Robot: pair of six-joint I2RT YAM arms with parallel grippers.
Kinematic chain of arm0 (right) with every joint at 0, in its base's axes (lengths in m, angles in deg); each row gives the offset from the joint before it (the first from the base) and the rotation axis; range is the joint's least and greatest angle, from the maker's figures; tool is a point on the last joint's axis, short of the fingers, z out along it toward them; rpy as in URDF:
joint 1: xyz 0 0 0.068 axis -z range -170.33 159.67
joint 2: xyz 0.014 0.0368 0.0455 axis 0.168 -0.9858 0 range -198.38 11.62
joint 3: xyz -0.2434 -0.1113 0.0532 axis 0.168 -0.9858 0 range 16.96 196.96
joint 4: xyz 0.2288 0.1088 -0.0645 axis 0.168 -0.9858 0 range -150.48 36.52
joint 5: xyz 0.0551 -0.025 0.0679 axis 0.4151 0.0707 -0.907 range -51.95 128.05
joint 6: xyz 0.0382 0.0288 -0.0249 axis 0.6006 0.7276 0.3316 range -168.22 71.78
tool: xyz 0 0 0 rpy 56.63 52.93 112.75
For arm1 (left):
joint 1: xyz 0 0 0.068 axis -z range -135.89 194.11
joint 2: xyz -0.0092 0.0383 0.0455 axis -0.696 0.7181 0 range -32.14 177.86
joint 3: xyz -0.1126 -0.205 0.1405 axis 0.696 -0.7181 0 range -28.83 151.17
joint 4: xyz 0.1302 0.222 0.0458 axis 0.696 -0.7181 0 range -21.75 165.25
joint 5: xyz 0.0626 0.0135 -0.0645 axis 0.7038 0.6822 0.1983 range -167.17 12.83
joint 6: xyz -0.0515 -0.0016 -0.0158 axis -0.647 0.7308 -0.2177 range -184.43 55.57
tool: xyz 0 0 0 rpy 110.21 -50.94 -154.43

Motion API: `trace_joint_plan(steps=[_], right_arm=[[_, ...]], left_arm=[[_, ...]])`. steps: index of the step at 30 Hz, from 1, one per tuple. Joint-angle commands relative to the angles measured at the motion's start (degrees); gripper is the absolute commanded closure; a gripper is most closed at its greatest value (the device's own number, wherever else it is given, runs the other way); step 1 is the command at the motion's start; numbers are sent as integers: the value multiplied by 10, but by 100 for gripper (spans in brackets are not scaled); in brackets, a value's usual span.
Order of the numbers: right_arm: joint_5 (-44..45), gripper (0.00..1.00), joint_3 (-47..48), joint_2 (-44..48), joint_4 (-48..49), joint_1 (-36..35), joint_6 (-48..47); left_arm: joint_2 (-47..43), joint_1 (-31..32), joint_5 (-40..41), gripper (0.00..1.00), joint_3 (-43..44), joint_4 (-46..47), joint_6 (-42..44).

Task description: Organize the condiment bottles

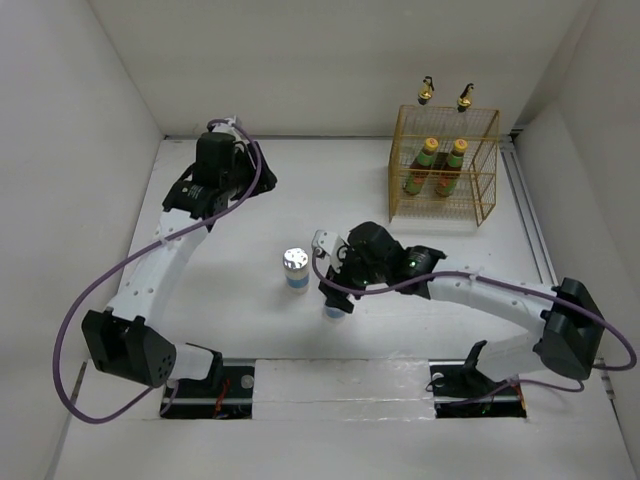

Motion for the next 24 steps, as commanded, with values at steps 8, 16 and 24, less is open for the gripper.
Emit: trace_joint_plan(steps=[8,16,24], right_arm=[[130,76,58,27,7,2,33],[107,81,203,77,-55,210,-14],[32,81,295,-9,-51,398,-53]], left_arm=[[-20,-1,6,48,-8,16,9],[-10,-1,-5,48,-1,33,9],[2,-1,-11,48,-1,38,4]])
